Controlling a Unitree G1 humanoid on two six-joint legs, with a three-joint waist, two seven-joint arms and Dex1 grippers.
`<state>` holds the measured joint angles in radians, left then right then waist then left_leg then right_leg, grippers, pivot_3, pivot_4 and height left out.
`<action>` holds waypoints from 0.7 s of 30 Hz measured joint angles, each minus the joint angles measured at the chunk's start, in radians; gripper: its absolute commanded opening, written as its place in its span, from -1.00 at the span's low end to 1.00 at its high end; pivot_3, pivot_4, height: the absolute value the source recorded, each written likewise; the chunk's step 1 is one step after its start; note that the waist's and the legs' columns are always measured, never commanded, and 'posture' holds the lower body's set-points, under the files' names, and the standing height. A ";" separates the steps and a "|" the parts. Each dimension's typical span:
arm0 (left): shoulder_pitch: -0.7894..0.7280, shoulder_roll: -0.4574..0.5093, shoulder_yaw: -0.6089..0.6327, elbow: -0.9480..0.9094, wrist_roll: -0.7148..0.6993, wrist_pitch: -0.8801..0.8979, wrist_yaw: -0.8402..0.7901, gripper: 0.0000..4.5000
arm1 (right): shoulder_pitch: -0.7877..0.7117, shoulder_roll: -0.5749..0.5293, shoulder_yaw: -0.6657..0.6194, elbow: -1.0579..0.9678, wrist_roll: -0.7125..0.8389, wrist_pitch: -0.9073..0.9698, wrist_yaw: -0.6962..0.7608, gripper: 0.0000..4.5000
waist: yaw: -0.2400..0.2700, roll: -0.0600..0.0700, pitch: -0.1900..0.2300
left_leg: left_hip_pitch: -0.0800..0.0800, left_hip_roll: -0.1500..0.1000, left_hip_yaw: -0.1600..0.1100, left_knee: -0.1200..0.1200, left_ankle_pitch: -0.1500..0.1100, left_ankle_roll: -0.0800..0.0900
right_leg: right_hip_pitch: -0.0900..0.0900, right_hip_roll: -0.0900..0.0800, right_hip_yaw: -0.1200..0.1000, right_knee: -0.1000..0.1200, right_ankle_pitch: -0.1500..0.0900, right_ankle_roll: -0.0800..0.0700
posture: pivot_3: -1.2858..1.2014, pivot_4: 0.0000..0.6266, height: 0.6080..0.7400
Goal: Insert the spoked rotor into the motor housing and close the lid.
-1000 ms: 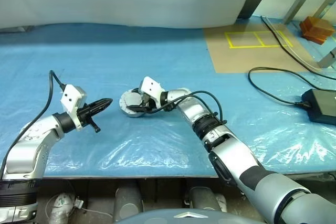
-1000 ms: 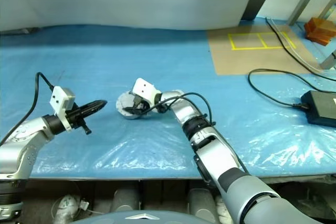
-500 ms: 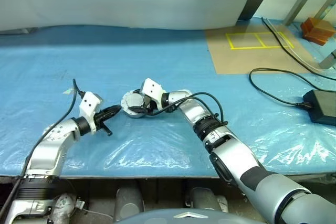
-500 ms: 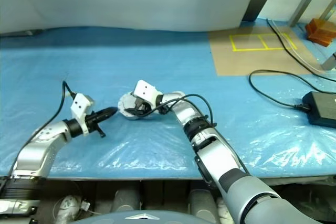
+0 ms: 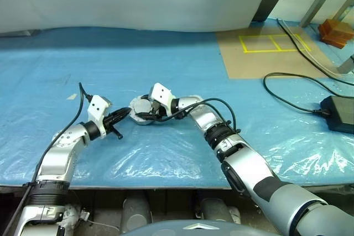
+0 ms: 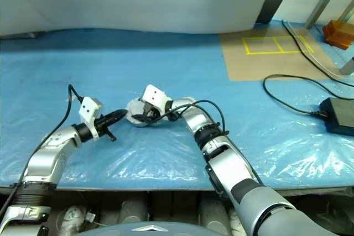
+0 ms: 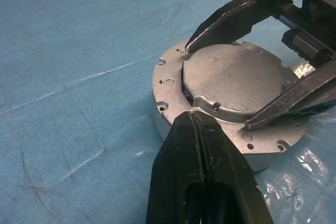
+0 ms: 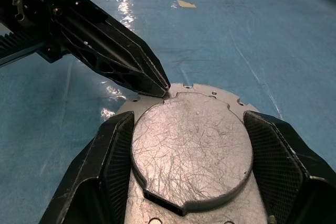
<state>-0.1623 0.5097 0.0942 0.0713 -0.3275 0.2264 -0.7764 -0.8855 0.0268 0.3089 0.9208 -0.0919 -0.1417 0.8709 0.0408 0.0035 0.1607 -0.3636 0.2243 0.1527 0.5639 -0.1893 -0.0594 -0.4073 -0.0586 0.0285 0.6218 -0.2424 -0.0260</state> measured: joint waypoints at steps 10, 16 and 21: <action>0.009 -0.025 -0.009 0.015 -0.002 -0.021 -0.004 -1.00 | 0.021 -0.001 0.000 -0.035 0.000 0.034 -0.003 0.31 | 0.001 0.004 -0.007 | 0.000 0.000 0.001 -0.003 0.000 0.000 | 0.001 0.000 0.000 -0.004 -0.001 0.001 | 0.03 -0.52 1.00; 0.009 -0.027 -0.010 0.015 -0.003 -0.022 -0.004 -1.00 | 0.038 0.000 -0.006 -0.056 0.022 0.057 0.035 0.98 | 0.001 0.005 -0.008 | 0.000 0.000 0.001 -0.003 0.000 0.000 | 0.001 0.000 0.000 -0.005 -0.001 0.001 | 0.03 -0.52 1.00; 0.009 -0.027 -0.012 0.015 -0.003 -0.023 -0.008 -1.00 | 0.043 -0.012 -0.013 -0.112 0.039 0.124 0.069 0.98 | 0.004 0.005 -0.008 | -0.001 0.000 0.001 -0.004 0.000 0.000 | 0.001 0.000 -0.001 -0.007 -0.001 0.001 | 0.03 -0.52 1.00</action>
<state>-0.1530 0.4827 0.0825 0.0861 -0.3300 0.2029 -0.7839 -0.8426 0.0150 0.2960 0.8087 -0.0527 -0.0180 0.9400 0.0443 0.0081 0.1531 -0.3647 0.2240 0.1533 0.5600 -0.1894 -0.0593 -0.4064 -0.0590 0.0279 0.6149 -0.2433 -0.0246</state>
